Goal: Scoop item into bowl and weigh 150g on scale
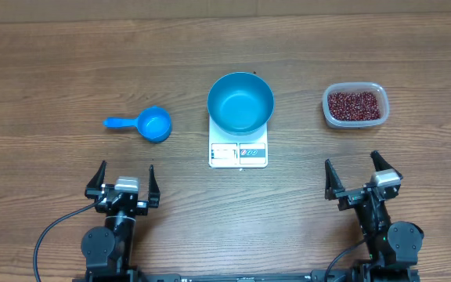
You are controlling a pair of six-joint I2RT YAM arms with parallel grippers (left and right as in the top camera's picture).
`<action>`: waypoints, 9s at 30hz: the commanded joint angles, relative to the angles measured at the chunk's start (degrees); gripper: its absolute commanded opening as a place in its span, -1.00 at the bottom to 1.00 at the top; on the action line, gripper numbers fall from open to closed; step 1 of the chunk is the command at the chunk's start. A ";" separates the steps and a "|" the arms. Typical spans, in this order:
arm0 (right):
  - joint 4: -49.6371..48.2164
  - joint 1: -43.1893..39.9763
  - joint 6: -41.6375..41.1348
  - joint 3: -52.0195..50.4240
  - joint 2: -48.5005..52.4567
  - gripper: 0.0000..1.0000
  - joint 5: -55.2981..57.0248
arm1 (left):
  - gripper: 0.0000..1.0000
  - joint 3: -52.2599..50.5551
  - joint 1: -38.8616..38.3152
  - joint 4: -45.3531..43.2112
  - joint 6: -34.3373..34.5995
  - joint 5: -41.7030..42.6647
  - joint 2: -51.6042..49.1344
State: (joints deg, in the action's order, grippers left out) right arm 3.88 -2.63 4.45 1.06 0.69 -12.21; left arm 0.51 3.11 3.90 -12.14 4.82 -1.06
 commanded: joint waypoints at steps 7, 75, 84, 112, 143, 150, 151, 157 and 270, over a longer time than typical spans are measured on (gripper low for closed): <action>-0.33 0.04 -0.55 -0.61 -0.52 1.00 -0.07 | 0.99 -0.26 0.28 0.26 0.79 -0.74 0.37; -0.33 0.04 -0.55 -0.61 -0.52 1.00 -0.04 | 0.99 1.79 0.28 -1.14 6.23 1.07 0.37; -0.31 0.04 -0.55 -0.61 -0.52 1.00 -0.07 | 0.99 5.55 0.28 3.61 7.82 1.18 0.37; -0.33 0.04 -0.55 -0.61 -0.52 1.00 -0.04 | 0.99 60.94 0.28 37.09 12.28 13.27 -61.75; -0.33 0.04 -0.55 -0.61 -0.52 1.00 -0.04 | 0.18 69.29 -4.42 41.72 44.13 -7.02 -96.48; -0.31 0.04 -0.57 -0.61 -0.52 1.00 -0.07 | 0.21 69.31 -6.45 36.41 45.18 -8.20 -98.40; -0.31 0.04 -0.55 -0.61 -0.52 1.00 -0.07 | 0.25 69.35 -6.34 34.86 42.80 -7.72 -98.40; -0.33 0.04 -0.55 -0.61 -0.52 1.00 -0.07 | 0.62 69.55 -6.14 25.79 16.24 -4.79 -98.40; -0.31 0.04 -0.55 -0.61 -0.52 1.00 -0.04 | 0.21 75.67 -5.29 31.54 7.41 -1.81 -113.04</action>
State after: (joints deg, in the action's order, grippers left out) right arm 3.88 -2.61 4.45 1.06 0.62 -12.21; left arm 76.40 -2.22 36.29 -3.36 2.00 -113.60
